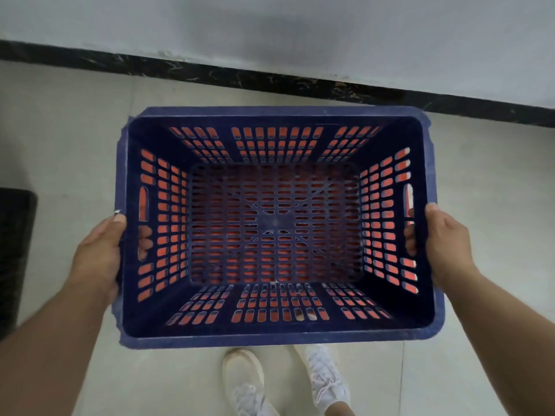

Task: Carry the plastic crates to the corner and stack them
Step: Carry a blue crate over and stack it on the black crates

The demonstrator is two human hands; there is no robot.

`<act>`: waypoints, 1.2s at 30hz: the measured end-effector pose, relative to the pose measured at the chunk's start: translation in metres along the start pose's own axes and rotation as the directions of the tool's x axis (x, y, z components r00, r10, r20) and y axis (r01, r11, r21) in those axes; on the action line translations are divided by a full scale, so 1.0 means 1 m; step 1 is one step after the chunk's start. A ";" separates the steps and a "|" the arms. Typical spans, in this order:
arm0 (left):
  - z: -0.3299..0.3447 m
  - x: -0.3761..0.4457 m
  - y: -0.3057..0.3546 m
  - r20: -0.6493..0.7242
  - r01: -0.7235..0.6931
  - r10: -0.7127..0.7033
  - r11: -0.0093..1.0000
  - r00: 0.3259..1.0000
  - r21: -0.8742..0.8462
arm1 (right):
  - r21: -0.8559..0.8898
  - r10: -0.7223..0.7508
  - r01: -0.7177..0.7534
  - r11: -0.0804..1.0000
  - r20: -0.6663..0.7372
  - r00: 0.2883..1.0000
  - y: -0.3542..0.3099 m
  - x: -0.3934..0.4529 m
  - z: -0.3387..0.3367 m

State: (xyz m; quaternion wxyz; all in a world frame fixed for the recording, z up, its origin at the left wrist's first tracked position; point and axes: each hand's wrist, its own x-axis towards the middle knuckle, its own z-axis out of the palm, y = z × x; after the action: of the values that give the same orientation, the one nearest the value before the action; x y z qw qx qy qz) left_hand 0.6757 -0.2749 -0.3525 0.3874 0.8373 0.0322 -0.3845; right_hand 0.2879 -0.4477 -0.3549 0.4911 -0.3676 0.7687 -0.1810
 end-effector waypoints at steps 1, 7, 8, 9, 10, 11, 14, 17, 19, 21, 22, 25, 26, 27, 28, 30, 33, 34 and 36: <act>-0.001 -0.002 0.001 0.010 0.006 -0.006 1.000 1.000 -0.007 | 0.001 0.002 -0.002 1.000 -0.008 1.000 -0.002 -0.002 0.001; -0.003 -0.012 0.010 0.011 -0.006 0.007 0.999 1.000 -0.035 | -0.019 -0.007 0.006 1.000 -0.041 0.999 -0.011 -0.011 0.001; -0.006 -0.014 0.013 0.003 -0.010 0.011 0.999 1.000 -0.042 | -0.016 -0.010 0.010 1.000 -0.044 0.999 -0.014 -0.013 0.001; -0.011 -0.018 0.015 -0.008 -0.011 0.011 0.999 1.000 -0.052 | -0.011 -0.015 0.015 1.000 -0.040 0.999 -0.017 -0.016 0.000; -0.017 -0.022 0.018 -0.022 -0.011 0.010 0.998 1.000 -0.063 | -0.009 -0.019 0.019 1.000 -0.033 0.999 -0.022 -0.021 -0.001; -0.023 -0.026 0.021 -0.036 -0.011 0.008 0.997 0.999 -0.074 | -0.011 -0.020 0.020 1.000 -0.024 0.999 -0.028 -0.026 -0.003; -0.047 -0.045 0.035 -0.059 -0.009 0.003 0.994 0.998 -0.112 | -0.023 -0.021 0.021 1.000 0.011 1.000 -0.053 -0.048 -0.009; -0.075 -0.070 0.051 -0.079 0.003 -0.015 0.989 0.997 -0.147 | -0.056 -0.033 0.037 0.998 0.064 0.997 -0.087 -0.072 -0.017; -0.097 -0.090 0.063 -0.110 -0.002 -0.020 0.981 0.994 -0.194 | -0.109 -0.052 0.066 0.992 0.125 0.991 -0.115 -0.090 -0.023; -0.122 -0.114 0.074 -0.148 -0.013 -0.024 0.970 0.989 -0.243 | -0.163 -0.091 0.123 0.979 0.191 0.977 -0.144 -0.112 -0.029; -0.135 -0.127 0.080 -0.168 -0.020 -0.026 0.964 0.986 -0.265 | -0.173 -0.115 0.156 0.973 0.226 0.967 -0.160 -0.124 -0.031; -0.177 -0.173 0.101 -0.215 -0.025 -0.049 0.943 0.975 -0.331 | -0.171 -0.184 0.250 0.953 0.329 0.926 -0.210 -0.163 -0.036; -0.192 -0.187 0.107 -0.220 -0.025 -0.056 0.937 0.974 -0.349 | -0.169 -0.208 0.282 0.944 0.358 0.910 -0.226 -0.176 -0.037; -0.208 -0.203 0.115 -0.224 -0.026 -0.060 0.933 0.973 -0.359 | -0.176 -0.231 0.318 0.932 0.386 0.893 -0.243 -0.191 -0.037; -0.224 -0.219 0.121 -0.229 -0.029 -0.059 0.932 0.972 -0.362 | -0.185 -0.255 0.356 0.916 0.418 0.872 -0.260 -0.206 -0.038; -0.256 -0.252 0.134 -0.264 -0.053 -0.050 0.928 0.963 -0.369 | -0.193 -0.294 0.431 0.882 0.489 0.821 -0.294 -0.237 -0.037; -0.302 -0.305 0.149 -0.327 -0.086 -0.058 0.908 0.943 -0.410 | -0.143 -0.343 0.513 0.846 0.592 0.729 -0.339 -0.289 -0.037; -0.316 -0.321 0.152 -0.347 -0.094 -0.067 0.899 0.935 -0.427 | -0.121 -0.364 0.546 0.829 0.623 0.692 -0.352 -0.306 -0.036; -0.345 -0.354 0.155 -0.388 -0.114 -0.083 0.881 0.918 -0.459 | -0.090 -0.409 0.609 0.788 0.663 0.627 -0.376 -0.341 -0.032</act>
State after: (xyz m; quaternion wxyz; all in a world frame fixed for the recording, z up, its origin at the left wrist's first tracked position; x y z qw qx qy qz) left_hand 0.6949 -0.0638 0.1207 0.5681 0.7778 0.1959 -0.1840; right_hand 0.4896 -0.4468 0.1126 0.5761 -0.6814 0.4469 -0.0634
